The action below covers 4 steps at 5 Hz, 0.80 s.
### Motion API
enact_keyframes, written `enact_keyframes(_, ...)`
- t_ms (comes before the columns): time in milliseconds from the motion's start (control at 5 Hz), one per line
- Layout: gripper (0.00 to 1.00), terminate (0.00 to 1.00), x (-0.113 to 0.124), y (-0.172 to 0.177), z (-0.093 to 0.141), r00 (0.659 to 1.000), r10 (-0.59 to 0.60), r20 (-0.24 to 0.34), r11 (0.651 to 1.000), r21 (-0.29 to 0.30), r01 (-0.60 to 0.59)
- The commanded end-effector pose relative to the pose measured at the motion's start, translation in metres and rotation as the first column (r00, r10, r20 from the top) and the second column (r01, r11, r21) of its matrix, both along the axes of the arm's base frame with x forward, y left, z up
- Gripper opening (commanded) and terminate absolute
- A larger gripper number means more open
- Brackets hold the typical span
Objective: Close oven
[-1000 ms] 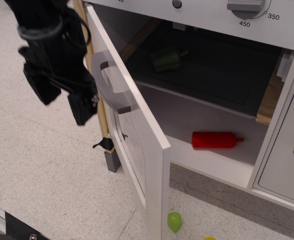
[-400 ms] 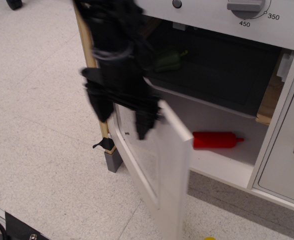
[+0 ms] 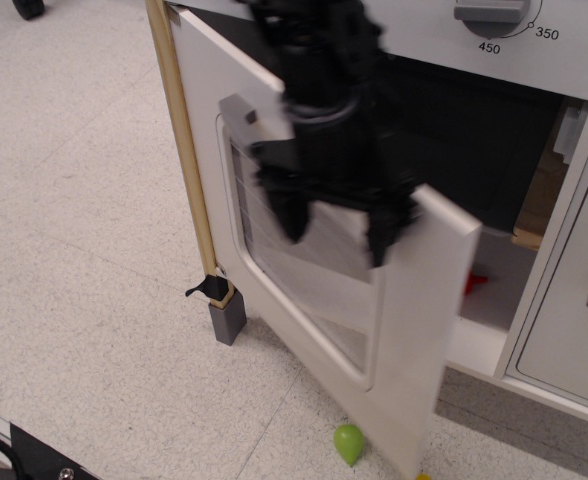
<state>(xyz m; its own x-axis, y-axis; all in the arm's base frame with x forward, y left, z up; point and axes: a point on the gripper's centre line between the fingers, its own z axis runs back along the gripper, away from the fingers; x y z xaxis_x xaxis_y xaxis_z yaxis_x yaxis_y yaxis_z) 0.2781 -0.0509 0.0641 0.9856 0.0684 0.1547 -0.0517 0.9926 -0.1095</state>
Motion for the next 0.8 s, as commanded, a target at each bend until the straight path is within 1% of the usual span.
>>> enact_keyframes(0, 1.00, 0.00, 0.079, -0.011, 0.020, 0.968, 0.185, 0.167, 0.983, -0.019, -0.184)
enact_keyframes(200, 1.00, 0.00, 0.098, -0.010, 0.023, 0.942, 0.230, 0.243, 0.973, -0.029, -0.230)
enact_keyframes(400, 1.00, 0.00, 0.106, -0.008, 0.028, 0.919, 0.246, 0.309, 0.968, -0.030, -0.249)
enact_keyframes(600, 1.00, 0.00, 0.087, -0.004, 0.039, 0.939, 0.220, 0.264, 0.976, -0.057, -0.212)
